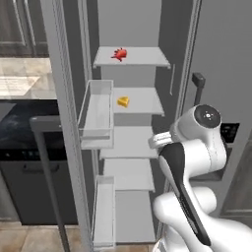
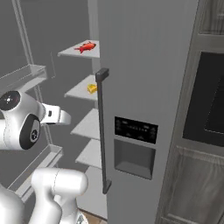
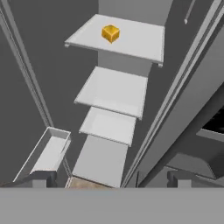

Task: Take the cheese, fish, and potato from the fridge and place them on the plate on the dining counter to create an appetizer plate.

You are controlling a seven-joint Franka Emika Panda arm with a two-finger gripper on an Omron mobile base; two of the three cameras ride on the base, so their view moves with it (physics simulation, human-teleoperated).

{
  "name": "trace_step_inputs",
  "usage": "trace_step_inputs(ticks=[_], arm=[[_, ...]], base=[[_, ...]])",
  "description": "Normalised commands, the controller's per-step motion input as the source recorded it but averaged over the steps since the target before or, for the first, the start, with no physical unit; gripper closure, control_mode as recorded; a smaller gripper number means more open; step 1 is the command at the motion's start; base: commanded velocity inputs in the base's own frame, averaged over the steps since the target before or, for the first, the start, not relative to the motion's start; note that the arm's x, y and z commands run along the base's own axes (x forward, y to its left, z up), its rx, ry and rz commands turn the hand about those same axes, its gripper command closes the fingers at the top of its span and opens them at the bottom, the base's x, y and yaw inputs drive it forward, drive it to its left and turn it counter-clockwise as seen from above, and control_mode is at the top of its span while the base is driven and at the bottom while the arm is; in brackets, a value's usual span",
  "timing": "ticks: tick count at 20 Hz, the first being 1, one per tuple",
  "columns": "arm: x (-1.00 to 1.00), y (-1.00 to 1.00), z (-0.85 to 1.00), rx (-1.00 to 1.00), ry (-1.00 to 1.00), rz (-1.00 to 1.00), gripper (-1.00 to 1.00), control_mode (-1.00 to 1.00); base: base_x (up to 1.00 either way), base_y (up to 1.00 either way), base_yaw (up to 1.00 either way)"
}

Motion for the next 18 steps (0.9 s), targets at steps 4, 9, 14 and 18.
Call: trace_step_inputs(ticks=[4,9,14,18], arm=[[0.00,0.00,0.00,0.00,0.00,0.00,-1.00,1.00],[0.00,0.00,0.00,0.00,0.00,0.00,-1.00,1.00],[0.00,0.00,0.00,0.00,0.00,0.00,-1.00,1.00],[0.00,0.00,0.00,0.00,0.00,0.00,-1.00,1.00]], base=[[0.39,0.00,-0.24],[0.58,0.30,-0.18],[0.58,0.12,-0.10],[0.45,0.00,-0.03]])
